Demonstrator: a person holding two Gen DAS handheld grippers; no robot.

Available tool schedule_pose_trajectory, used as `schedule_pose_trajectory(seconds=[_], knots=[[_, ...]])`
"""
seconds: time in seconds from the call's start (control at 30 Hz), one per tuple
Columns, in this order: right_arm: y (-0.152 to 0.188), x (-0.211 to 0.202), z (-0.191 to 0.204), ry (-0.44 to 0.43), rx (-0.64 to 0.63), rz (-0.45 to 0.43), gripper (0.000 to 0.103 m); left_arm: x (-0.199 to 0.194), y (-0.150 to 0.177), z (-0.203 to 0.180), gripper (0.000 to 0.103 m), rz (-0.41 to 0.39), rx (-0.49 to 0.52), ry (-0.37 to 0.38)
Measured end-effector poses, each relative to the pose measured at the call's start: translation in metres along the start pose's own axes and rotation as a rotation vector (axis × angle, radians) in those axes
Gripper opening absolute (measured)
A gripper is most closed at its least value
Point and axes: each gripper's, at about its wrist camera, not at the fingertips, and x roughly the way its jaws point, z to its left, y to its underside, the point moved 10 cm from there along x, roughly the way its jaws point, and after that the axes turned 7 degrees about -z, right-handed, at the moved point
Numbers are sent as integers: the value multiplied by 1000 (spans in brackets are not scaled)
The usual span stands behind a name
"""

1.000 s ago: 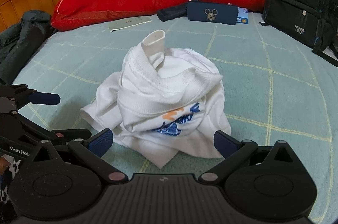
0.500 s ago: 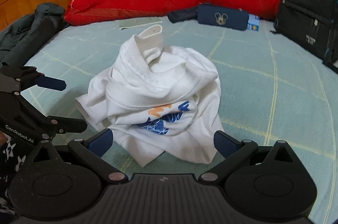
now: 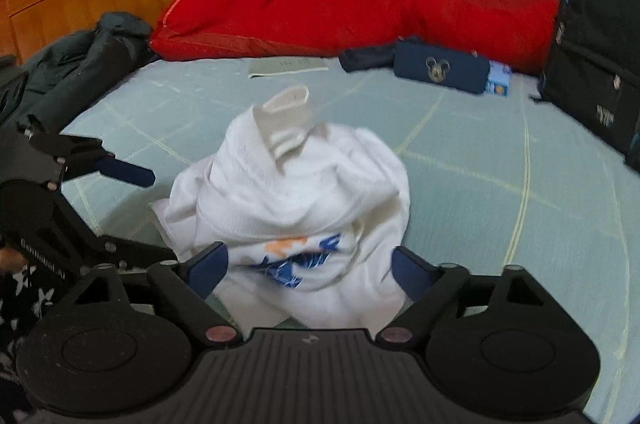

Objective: Fold clothes
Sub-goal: 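Move the right tool toward the sweatshirt's raised cuff, then grasp the sweatshirt cuff with the right tool and lift it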

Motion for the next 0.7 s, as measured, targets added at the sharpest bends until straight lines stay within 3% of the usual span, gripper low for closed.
schedule_pose_trajectory(seconds=[0.2, 0.43, 0.63, 0.7], knots=[[-13, 1, -16, 16, -100, -2, 63, -3, -19, 11, 96, -21, 81, -44], [-23, 11, -31, 36, -288, -5, 55, 3, -28, 27, 95, 11, 120, -64], [-25, 25, -17, -56, -499, -26, 36, 9, -24, 29, 95, 34, 139, -51], [-24, 27, -11, -87, -552, -26, 34, 9, -23, 27, 95, 37, 139, -36]])
